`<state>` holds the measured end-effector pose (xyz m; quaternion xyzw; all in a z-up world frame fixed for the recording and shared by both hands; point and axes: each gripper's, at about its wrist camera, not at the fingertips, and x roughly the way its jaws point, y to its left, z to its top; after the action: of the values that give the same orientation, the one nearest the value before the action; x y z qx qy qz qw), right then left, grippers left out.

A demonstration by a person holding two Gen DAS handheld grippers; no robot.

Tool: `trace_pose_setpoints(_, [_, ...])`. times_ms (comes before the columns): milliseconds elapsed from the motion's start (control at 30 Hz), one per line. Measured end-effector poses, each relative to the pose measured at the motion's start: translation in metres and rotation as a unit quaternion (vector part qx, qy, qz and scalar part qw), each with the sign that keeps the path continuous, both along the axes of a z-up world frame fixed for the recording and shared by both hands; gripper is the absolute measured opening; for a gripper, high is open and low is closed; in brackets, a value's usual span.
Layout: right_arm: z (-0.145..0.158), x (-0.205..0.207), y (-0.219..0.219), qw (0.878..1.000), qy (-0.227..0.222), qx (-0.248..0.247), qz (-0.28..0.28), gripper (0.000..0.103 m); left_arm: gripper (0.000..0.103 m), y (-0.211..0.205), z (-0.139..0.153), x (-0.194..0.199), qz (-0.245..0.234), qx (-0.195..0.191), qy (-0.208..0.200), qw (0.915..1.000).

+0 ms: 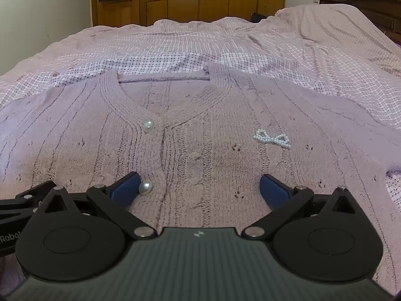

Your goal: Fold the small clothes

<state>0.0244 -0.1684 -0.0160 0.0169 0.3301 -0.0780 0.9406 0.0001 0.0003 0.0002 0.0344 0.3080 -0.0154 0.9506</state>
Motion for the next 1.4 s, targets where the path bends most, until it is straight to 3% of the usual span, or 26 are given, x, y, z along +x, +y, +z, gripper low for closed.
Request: trace_pose_setpoints(1400, [-0.0011,0.0013,-0.0015,1.0,-0.001,-0.006,0.0,0.103,0.103,-0.0001,-0.0002,-0.0001,0.0,0.005,-0.002,1.0])
